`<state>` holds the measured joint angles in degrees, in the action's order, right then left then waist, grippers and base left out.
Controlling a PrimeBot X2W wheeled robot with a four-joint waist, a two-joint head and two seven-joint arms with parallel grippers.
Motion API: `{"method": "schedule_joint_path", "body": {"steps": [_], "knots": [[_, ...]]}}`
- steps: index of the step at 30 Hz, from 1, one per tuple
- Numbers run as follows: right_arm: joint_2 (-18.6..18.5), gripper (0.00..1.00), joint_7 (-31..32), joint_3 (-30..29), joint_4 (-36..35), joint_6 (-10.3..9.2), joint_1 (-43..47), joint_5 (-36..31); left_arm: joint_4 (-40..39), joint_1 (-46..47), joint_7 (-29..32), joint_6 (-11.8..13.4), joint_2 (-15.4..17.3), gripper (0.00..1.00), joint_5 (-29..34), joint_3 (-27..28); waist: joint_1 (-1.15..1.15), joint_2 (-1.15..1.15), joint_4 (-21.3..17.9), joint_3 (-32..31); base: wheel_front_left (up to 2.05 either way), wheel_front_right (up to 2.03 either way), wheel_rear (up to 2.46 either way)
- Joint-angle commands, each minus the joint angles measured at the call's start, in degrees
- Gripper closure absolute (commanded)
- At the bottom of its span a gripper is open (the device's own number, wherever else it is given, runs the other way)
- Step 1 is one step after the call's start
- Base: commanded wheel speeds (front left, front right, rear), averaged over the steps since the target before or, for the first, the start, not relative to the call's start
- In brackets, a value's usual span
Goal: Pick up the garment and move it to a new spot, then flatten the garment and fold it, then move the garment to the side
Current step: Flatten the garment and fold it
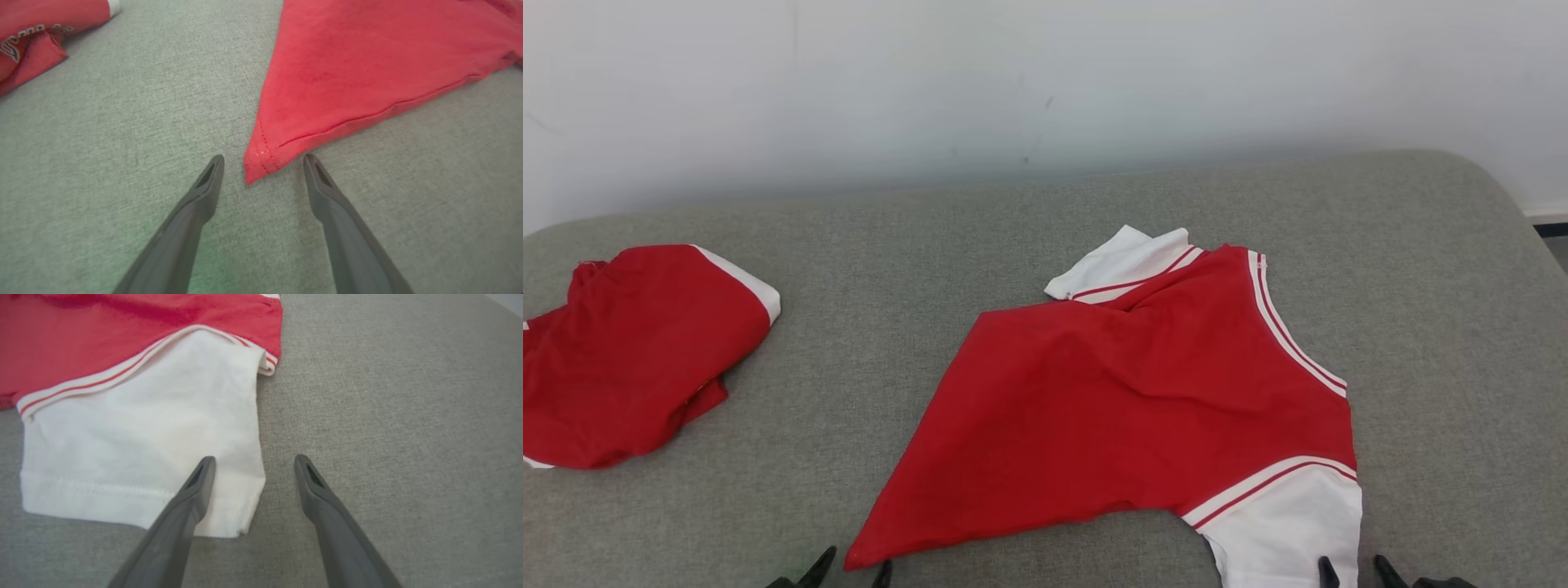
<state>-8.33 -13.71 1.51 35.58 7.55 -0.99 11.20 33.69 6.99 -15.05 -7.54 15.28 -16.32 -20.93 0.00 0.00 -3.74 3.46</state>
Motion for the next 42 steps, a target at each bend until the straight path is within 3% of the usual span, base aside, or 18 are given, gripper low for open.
{"method": "schedule_joint_path", "body": {"steps": [1,4,5,6,7,8,15,26,32,42], "knots": [[0.23,0.0,-0.52,0.46,0.99,-0.13,-1.06,0.66,0.53,1.2,-0.19,0.14,0.18,0.0,-0.32,-0.29,0.0,0.0,-0.25,0.3,0.0,0.0,0.0],[0.78,0.0,-0.2,1.57,4.2,-0.13,-2.47,1.65,1.72,2.63,-0.18,0.14,0.02,0.0,-0.36,-0.45,0.0,0.0,-0.42,0.57,0.0,0.0,0.0],[1.2,0.0,0.06,2.74,6.35,-0.13,-3.44,2.39,3.42,3.08,-0.18,0.14,-0.29,0.18,-0.49,-1.43,0.0,0.0,-0.5,0.72,0.0,0.0,0.0],[1.47,0.45,0.11,3.53,7.28,-0.13,-3.94,3.03,3.78,3.91,-0.18,0.14,-0.4,0.32,-0.53,-1.7,0.0,0.0,-0.53,0.78,0.0,0.0,0.0],[1.84,0.91,0.16,4.27,8.12,-0.11,-4.44,3.86,4.14,4.46,-0.15,0.14,-0.59,0.84,-0.72,-1.92,0.0,0.0,-0.56,0.78,0.0,0.0,0.0],[2.1,1.0,0.2,5.01,8.75,-0.03,-4.74,4.68,4.42,4.56,-0.15,0.14,-0.86,1.0,-0.82,-2.22,0.0,0.0,-0.58,0.74,0.0,0.0,0.0],[1.26,1.0,-1.17,7.86,5.82,-0.01,-5.76,8.36,1.34,4.3,-0.18,0.14,-0.59,1.0,-1.39,-1.34,0.0,0.0,-0.43,0.69,0.0,0.0,0.0],[-1.7,1.0,-1.45,9.19,-14.88,-0.06,-11.08,14.22,-9.34,11.51,-0.08,0.14,3.94,1.0,-0.89,-0.07,0.0,0.0,-1.66,3.18,0.0,0.0,0.0],[-4.04,1.0,0.51,9.28,-17.2,-0.06,-23.87,18.45,-12.7,26.49,4.51,0.14,8.64,1.0,-2.68,-4.56,0.0,0.0,-2.0,8.36,0.0,0.0,0.0],[-5.38,1.0,8.87,4.29,-11.39,-0.06,-59.48,26.73,-10.27,63.4,14.86,0.14,14.41,1.0,-8.21,-12.66,0.0,0.0,-2.35,23.79,0.0,0.0,0.0]]}}
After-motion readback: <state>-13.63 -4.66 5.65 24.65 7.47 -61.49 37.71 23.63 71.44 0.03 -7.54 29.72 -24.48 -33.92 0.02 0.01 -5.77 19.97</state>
